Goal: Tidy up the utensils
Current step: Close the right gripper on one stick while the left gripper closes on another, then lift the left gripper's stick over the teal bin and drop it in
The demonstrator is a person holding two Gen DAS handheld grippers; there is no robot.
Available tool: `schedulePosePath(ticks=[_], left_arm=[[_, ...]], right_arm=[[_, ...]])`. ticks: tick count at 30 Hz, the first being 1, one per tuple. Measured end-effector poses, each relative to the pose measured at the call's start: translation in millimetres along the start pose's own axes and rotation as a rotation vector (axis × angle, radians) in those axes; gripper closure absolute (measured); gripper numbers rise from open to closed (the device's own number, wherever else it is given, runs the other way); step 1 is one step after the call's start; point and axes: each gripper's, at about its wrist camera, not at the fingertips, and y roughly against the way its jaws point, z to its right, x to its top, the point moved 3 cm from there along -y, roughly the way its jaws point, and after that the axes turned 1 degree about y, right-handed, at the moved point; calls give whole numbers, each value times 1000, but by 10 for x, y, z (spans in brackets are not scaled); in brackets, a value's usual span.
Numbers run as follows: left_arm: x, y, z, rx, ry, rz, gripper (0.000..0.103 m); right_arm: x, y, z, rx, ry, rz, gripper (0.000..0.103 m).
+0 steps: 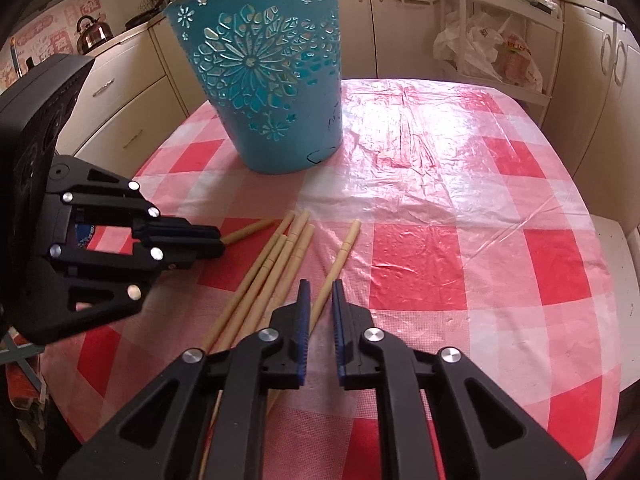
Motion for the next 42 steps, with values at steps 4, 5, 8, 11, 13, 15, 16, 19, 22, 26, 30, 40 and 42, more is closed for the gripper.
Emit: schedulePosePath(ticks=[4, 5, 8, 11, 13, 15, 16, 19, 22, 26, 30, 40, 42], left_arm=[[-38, 30, -87, -1, 125, -8, 93], [-49, 32, -107, 6, 158, -9, 91], [-63, 40, -147, 20, 224, -22, 88], [-60, 54, -120, 50, 220, -47, 88], [-50, 60, -83, 74, 196, -63, 87], [-39, 58, -58, 92, 171, -71, 87], [-26, 46, -51, 95, 165, -72, 87], [-17, 50, -18, 84, 143, -74, 97], [-25, 75, 32, 87, 139, -66, 98], [-80, 89, -15, 53, 225, -42, 98], [-92, 76, -51, 40, 264, -49, 93], [-190, 274, -111, 21, 322, 50, 98], [-228, 455, -117, -30, 346, 130, 98]], right_arm=[[28, -23, 35, -20, -1, -7, 92], [35, -28, 28, -26, 6, -8, 92], [39, -42, -58, -46, 62, -12, 93], [28, -28, -163, -33, 119, -9, 97], [40, -12, -162, -35, 124, -4, 97], [37, -53, -125, -46, 122, -33, 97], [34, -57, -128, -43, 128, -32, 97], [23, -54, -167, -66, 157, -29, 97], [13, -31, -172, -62, 154, -22, 97], [39, 6, -86, -23, 98, -18, 97], [36, -36, -71, -36, 97, -35, 97], [27, 11, 82, 22, -17, -15, 97], [29, 23, 161, 46, -68, -13, 97]])
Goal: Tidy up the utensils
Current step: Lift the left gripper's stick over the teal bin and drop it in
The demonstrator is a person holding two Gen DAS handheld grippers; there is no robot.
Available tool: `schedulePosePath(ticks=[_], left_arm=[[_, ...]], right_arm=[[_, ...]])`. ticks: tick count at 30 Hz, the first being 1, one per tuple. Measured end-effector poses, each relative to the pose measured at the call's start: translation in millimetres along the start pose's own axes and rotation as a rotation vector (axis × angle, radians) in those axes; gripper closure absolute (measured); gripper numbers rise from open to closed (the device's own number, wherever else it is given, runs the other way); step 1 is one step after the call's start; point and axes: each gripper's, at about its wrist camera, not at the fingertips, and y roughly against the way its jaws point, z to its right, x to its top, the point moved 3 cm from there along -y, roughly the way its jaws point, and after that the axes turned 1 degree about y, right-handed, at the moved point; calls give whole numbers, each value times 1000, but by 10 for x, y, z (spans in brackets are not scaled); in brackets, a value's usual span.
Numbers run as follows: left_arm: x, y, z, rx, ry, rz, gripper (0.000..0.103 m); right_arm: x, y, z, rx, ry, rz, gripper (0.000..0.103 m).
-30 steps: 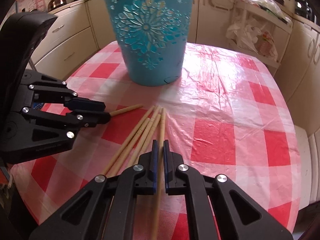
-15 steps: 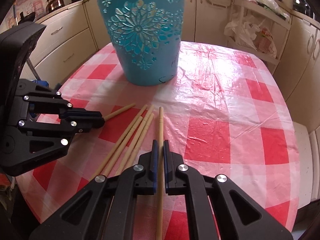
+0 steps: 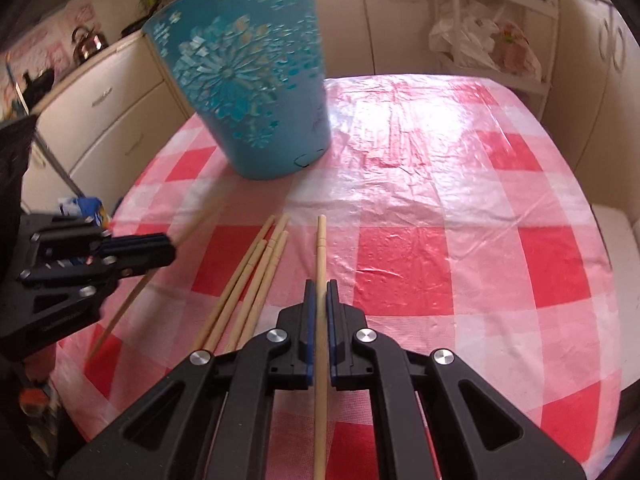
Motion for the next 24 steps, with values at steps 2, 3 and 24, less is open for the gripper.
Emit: schedulePosePath(ticks=[2, 3, 24], left_arm=[[12, 303, 30, -75, 12, 107, 98], [36, 460, 40, -111, 18, 160, 98], [2135, 1224, -470, 67, 224, 863, 98]], right_arm=[[-1, -6, 59, 22, -42, 0, 97], [3, -2, 75, 30, -56, 1, 97], [-1, -28, 67, 22, -60, 15, 97]])
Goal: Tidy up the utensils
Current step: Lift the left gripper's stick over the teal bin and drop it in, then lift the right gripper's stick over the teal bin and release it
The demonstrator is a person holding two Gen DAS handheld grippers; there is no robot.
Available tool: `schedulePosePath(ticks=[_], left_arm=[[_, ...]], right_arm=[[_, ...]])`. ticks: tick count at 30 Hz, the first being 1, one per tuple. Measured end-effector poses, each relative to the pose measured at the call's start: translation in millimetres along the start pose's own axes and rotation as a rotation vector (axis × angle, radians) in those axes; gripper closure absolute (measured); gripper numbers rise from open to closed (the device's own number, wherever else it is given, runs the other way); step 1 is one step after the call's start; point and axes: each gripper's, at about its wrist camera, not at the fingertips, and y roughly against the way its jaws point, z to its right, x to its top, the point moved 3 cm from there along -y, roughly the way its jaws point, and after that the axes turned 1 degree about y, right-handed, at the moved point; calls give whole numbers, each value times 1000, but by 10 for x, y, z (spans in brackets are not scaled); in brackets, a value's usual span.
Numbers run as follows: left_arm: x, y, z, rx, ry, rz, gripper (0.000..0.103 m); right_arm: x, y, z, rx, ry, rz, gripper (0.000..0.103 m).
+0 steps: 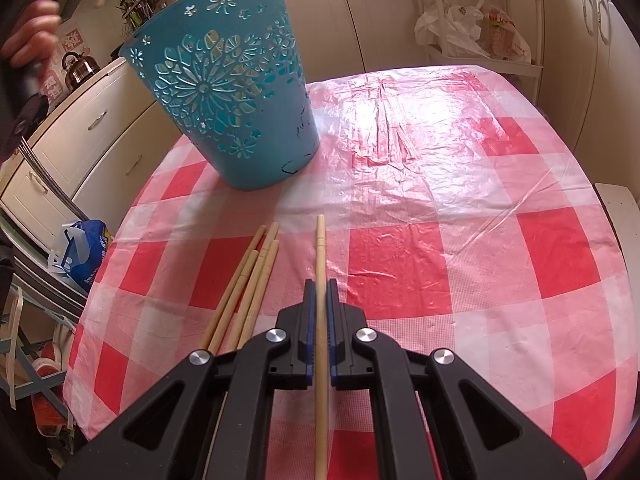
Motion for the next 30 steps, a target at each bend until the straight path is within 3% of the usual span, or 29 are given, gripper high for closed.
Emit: schedulePosePath(ticks=[7, 20, 23, 25, 30], left_arm=[[-380, -360, -153, 96, 12, -43, 98], [-933, -130, -274, 122, -52, -162, 96], [-947, 146, -335, 131, -39, -148, 81], [-925, 397, -398, 148, -9, -119, 64], [-1061, 1035, -602, 192, 76, -85, 49]], right_arm=[[1, -2, -14, -12, 13, 0, 97], [-3, -12, -36, -21, 30, -3, 96], [-4, -11, -64, -32, 51, -3, 96], [-9, -7, -79, -42, 64, -2, 96], [-14, 1, -69, -36, 56, 1, 97]])
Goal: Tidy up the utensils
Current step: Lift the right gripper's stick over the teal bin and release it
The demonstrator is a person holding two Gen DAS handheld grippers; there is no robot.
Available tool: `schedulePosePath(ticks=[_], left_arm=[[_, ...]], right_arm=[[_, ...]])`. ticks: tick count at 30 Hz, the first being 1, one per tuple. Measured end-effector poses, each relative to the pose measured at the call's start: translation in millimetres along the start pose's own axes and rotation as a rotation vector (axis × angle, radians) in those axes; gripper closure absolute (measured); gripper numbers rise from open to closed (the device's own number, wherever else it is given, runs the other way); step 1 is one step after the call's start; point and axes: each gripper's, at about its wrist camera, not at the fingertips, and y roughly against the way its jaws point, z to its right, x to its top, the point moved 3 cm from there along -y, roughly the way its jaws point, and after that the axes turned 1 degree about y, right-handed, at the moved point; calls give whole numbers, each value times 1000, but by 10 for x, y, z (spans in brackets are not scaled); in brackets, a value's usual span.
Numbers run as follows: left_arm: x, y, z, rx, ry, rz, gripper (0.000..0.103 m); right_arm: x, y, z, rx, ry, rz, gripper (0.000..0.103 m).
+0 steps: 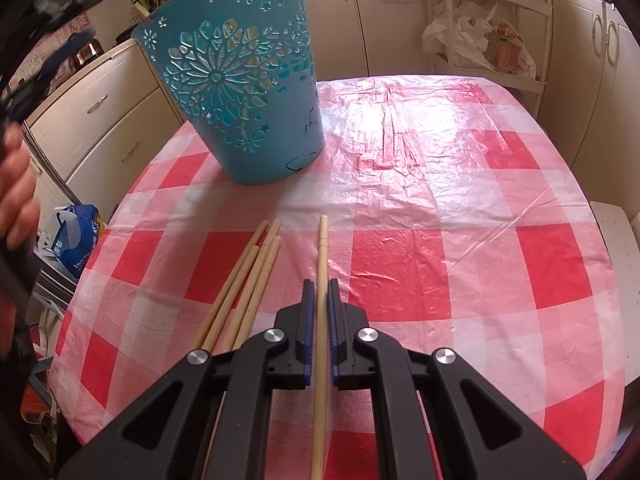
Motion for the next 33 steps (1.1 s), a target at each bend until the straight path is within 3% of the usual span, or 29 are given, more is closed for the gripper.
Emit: schedulePosePath(ticks=[4, 7, 10, 20, 33], left_arm=[[-453, 102, -240, 28, 59, -115, 47], [-875, 61, -456, 40, 166, -239, 47], [-1103, 53, -576, 42, 242, -294, 46], [-1181, 26, -698, 27, 321, -298, 41], [-1202, -45, -675, 24, 322, -327, 39]], right_arm=[[-2, 26, 102, 26, -59, 9, 97], [1, 69, 227, 81, -137, 25, 97], [26, 157, 297, 128, -180, 61, 97], [195, 539, 240, 242, -190, 228, 97], [349, 949, 169, 259, -163, 358, 97]])
